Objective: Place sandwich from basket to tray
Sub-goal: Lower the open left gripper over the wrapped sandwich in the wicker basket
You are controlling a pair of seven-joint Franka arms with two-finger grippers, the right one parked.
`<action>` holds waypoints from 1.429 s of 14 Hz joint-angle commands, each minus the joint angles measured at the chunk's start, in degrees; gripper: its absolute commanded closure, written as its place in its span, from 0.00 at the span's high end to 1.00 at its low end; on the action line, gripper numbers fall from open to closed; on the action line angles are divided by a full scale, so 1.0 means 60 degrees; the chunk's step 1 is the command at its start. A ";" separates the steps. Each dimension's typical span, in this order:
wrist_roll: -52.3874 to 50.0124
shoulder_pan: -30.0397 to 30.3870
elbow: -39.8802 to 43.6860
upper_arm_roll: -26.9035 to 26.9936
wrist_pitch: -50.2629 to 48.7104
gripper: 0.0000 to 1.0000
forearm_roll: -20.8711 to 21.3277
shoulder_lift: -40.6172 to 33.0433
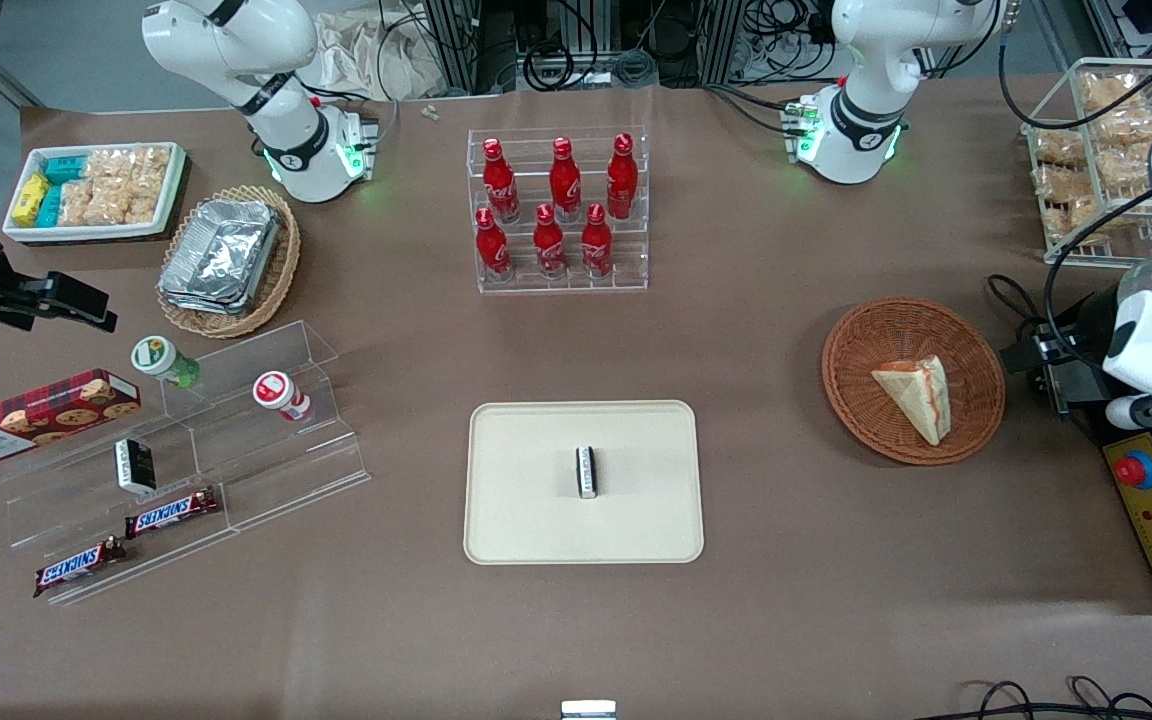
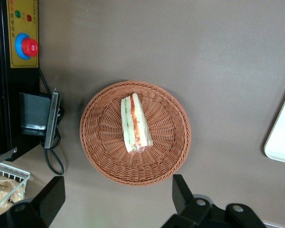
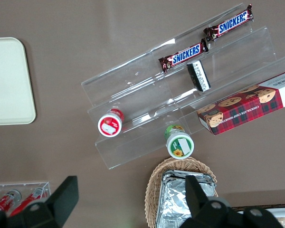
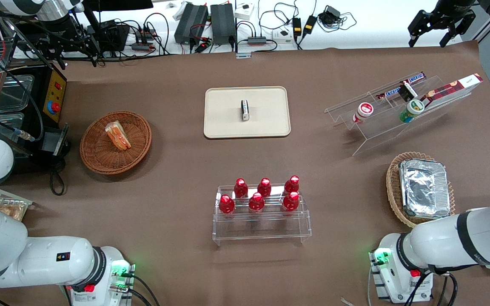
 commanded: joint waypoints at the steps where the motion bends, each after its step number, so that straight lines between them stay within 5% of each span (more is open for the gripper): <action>1: -0.0272 0.0005 -0.0440 0.0022 0.0110 1.00 0.0149 -0.0263; 5: -0.1236 0.0020 -0.1461 0.0066 0.0897 1.00 0.0150 -0.0584; 9: -0.3431 -0.0024 -0.3805 0.0051 0.3094 1.00 0.0164 -0.1200; 12: -0.5440 -0.0097 -0.4218 -0.0007 0.3932 1.00 0.0179 -0.0690; 16: -0.5472 0.0034 -0.6223 0.0066 0.5937 1.00 0.0164 -0.1025; 20: -0.5443 0.0196 -0.6636 0.0066 0.6234 1.00 0.0164 -0.0923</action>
